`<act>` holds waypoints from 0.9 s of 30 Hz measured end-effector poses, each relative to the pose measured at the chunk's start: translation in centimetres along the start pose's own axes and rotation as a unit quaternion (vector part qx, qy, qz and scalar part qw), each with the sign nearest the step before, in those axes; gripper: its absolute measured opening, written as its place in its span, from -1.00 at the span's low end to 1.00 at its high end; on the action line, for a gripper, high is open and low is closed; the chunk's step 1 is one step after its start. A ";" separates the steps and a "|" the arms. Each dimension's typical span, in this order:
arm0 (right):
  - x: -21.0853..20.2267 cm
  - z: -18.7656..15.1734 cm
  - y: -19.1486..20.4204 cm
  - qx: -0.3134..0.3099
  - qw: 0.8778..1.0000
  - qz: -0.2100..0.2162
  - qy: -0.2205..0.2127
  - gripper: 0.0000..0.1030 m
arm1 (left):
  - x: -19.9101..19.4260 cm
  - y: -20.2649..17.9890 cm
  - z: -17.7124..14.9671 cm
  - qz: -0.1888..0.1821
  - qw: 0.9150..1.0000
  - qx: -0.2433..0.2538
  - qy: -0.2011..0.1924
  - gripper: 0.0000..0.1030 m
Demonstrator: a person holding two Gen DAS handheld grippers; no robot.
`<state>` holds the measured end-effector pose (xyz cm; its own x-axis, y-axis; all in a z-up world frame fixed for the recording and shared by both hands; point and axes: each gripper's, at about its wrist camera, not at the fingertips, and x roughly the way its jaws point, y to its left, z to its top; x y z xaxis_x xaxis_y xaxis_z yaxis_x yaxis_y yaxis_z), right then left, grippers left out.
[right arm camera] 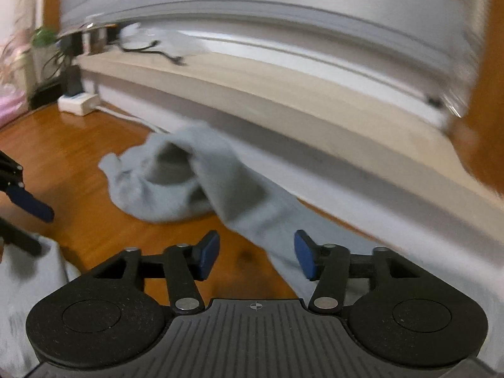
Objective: Fold clothes
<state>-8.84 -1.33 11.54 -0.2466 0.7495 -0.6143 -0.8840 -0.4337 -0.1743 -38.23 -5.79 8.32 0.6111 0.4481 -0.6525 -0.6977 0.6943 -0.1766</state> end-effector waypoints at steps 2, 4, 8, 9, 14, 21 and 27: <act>1.2 0.9 1.2 -0.027 0.999 -0.027 -0.002 0.11 | -0.1 0.0 -0.6 -0.008 1.000 0.003 0.006 -0.18; 2.3 1.7 1.4 -0.036 0.998 -0.047 -0.004 0.11 | -0.2 -0.1 -1.0 -0.011 1.000 0.006 0.008 -0.18; 4.3 2.3 0.7 -0.030 0.998 -0.045 0.011 -0.48 | 0.0 -0.1 -1.2 -0.012 1.000 0.005 0.007 -0.17; 4.6 2.4 0.4 -0.025 0.999 -0.041 0.015 -0.73 | 0.0 -0.1 -1.1 -0.012 1.000 0.006 0.008 -0.17; 0.1 2.7 -2.6 0.022 0.995 -0.081 -0.058 -0.86 | 0.5 -0.7 -0.8 -0.017 0.999 0.031 0.010 -0.66; -11.5 1.3 -11.6 0.128 0.955 -0.218 -0.154 -0.88 | 0.4 -1.2 1.2 0.013 0.998 0.065 -0.021 -0.79; -22.4 -4.3 -19.1 0.221 0.909 -0.301 -0.185 -0.88 | 0.2 0.0 4.4 0.059 0.993 0.087 -0.056 -0.80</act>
<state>15.29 -11.92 25.34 0.2909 0.9369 -0.1937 -0.9559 0.2932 -0.0174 -36.51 -3.25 11.42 0.5736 0.5853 -0.5731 -0.6980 0.7154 0.0319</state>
